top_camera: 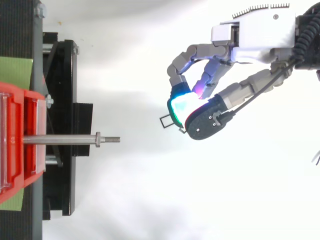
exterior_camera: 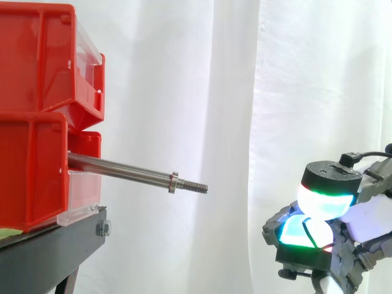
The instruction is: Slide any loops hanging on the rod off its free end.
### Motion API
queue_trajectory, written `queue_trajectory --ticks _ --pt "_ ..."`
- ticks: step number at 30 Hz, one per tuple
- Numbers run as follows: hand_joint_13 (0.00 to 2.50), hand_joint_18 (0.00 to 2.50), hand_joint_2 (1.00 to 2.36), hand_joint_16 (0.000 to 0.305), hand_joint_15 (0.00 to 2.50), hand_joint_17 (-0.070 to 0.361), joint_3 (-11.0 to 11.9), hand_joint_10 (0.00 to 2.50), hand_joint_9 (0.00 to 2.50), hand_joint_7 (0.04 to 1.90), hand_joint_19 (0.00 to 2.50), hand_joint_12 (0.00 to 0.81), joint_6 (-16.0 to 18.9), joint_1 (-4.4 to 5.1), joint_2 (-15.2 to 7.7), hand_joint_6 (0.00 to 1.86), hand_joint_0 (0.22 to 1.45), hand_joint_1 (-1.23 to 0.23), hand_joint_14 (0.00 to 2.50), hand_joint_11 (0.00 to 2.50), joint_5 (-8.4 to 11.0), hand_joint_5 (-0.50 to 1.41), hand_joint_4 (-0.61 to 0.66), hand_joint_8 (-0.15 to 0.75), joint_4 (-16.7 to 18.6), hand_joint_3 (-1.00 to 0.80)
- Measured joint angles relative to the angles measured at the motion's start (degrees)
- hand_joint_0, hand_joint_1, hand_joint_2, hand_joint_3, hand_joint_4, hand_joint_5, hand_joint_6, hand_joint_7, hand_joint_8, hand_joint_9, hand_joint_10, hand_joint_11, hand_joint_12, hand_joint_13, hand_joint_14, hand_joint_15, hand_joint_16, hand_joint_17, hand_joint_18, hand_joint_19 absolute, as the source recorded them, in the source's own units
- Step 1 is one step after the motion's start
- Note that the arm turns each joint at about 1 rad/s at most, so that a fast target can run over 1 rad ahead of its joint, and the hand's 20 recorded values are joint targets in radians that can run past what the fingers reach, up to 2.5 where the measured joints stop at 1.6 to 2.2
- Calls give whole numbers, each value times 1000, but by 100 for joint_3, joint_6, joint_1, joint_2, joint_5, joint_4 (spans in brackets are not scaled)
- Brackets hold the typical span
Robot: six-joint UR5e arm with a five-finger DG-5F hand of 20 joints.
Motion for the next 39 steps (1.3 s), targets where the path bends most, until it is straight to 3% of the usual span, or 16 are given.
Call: queue_trajectory --ticks 16,27,39 --pt "878 773 1024 41 140 93 -2 12 987 1358 331 263 -7 2 -1 888 579 -670 6 328 -9 -164 -13 310 154 -126" --pt "872 772 1023 41 134 93 -2 12 977 1377 327 268 -59 7 0 886 580 -679 5 322 8 -162 -18 310 943 -116" --pt "841 758 1023 41 117 93 -2 9 965 1374 324 270 -61 9 0 889 588 -674 4 282 19 -164 -4 333 1098 -131"
